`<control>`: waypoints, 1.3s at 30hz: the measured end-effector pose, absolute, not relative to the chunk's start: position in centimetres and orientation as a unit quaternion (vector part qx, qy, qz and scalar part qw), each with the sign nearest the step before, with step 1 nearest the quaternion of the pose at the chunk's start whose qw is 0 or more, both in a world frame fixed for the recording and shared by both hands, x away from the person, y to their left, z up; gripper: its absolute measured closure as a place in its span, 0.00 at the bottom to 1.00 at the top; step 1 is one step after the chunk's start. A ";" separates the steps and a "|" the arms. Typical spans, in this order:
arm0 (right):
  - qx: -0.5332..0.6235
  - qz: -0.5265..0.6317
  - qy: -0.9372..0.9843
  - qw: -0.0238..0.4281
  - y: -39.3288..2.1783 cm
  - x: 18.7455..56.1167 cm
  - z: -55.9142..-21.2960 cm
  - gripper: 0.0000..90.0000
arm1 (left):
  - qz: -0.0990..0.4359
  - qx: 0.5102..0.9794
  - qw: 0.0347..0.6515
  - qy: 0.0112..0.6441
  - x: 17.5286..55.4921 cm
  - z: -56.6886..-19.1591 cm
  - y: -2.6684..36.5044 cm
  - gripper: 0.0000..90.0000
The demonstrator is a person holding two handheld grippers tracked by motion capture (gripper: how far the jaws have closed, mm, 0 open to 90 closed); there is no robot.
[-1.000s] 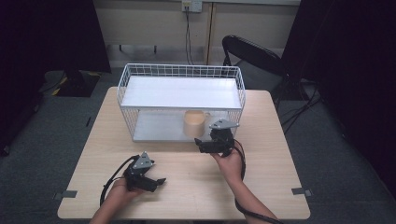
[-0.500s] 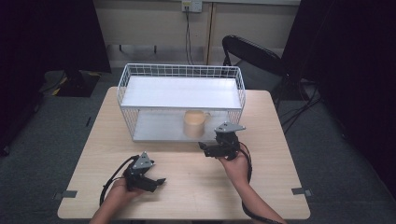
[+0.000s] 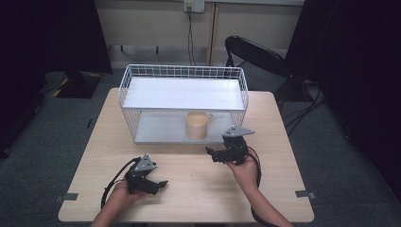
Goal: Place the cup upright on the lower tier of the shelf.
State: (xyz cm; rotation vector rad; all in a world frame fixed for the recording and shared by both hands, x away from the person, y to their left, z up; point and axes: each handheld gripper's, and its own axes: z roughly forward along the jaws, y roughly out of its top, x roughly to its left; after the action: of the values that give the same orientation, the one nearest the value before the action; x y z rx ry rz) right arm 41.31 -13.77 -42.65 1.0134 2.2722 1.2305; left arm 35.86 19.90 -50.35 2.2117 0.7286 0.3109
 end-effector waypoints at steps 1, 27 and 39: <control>0.358 0.436 0.805 0.183 -13.9 41.3 -42.6 0.17 | 0.122 0.868 0.387 0.287 35.8 -50.4 19.9 0.15; 0.340 0.433 0.817 0.170 -16.3 39.9 -43.2 0.17 | 0.122 0.868 0.387 0.287 35.9 -50.4 19.9 0.15; 0.338 0.435 0.818 0.167 -18.3 39.3 -43.6 0.17 | 0.122 0.868 0.387 0.287 35.9 -50.4 19.9 0.15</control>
State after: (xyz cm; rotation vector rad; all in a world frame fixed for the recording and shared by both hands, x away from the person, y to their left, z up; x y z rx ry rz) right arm 39.34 -18.28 -43.56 0.9611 2.3289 1.2374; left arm 35.85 19.89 -50.36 2.2085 0.7308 0.3103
